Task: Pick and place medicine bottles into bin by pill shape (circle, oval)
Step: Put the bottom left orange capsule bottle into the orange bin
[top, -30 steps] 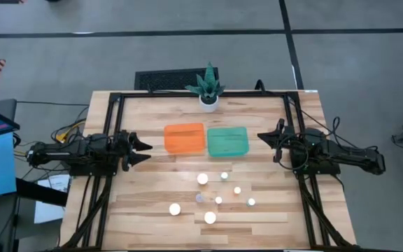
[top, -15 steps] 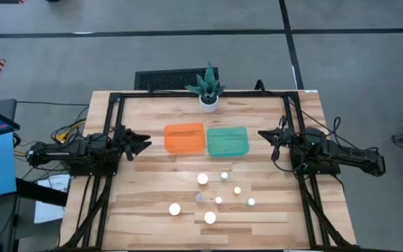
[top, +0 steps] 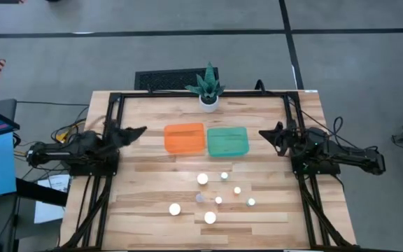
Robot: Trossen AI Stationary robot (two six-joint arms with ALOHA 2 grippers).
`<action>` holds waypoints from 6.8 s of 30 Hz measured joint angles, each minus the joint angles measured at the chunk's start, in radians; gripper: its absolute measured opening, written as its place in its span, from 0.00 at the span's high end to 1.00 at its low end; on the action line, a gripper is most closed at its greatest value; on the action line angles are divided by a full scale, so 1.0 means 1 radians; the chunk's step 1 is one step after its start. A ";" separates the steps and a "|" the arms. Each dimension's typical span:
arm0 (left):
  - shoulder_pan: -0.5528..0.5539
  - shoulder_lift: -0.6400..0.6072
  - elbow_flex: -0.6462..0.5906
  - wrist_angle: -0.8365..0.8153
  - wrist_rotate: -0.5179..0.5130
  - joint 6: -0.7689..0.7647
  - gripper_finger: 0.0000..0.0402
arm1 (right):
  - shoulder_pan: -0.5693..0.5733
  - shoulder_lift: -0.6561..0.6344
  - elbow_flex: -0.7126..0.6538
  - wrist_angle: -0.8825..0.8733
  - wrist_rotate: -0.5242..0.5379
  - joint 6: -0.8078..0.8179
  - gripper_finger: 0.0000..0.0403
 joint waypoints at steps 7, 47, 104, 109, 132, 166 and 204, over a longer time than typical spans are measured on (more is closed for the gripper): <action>-0.002 0.181 0.166 0.346 0.082 0.178 0.36 | -0.003 0.000 0.001 0.020 0.002 0.160 0.94; -0.522 1.646 1.192 -0.930 0.450 0.514 0.15 | -0.002 0.000 0.003 -0.073 -0.022 0.141 0.74; -0.556 1.765 1.180 -0.907 0.350 0.644 0.12 | -0.002 -0.003 0.004 -0.101 -0.051 0.142 0.74; -0.556 1.765 1.180 -0.924 0.335 0.654 0.25 | -0.002 -0.002 0.005 -0.106 -0.051 0.142 0.74; -0.546 1.789 1.205 -0.926 0.356 0.676 0.50 | -0.002 -0.002 0.005 -0.114 -0.051 0.149 0.74; 0.158 1.600 1.532 -1.274 0.261 0.823 0.50 | -0.002 -0.002 0.004 -0.116 -0.050 0.150 0.74; -0.189 1.601 0.948 -0.593 0.305 0.774 0.12 | -0.002 -0.002 0.003 -0.117 -0.050 0.150 0.74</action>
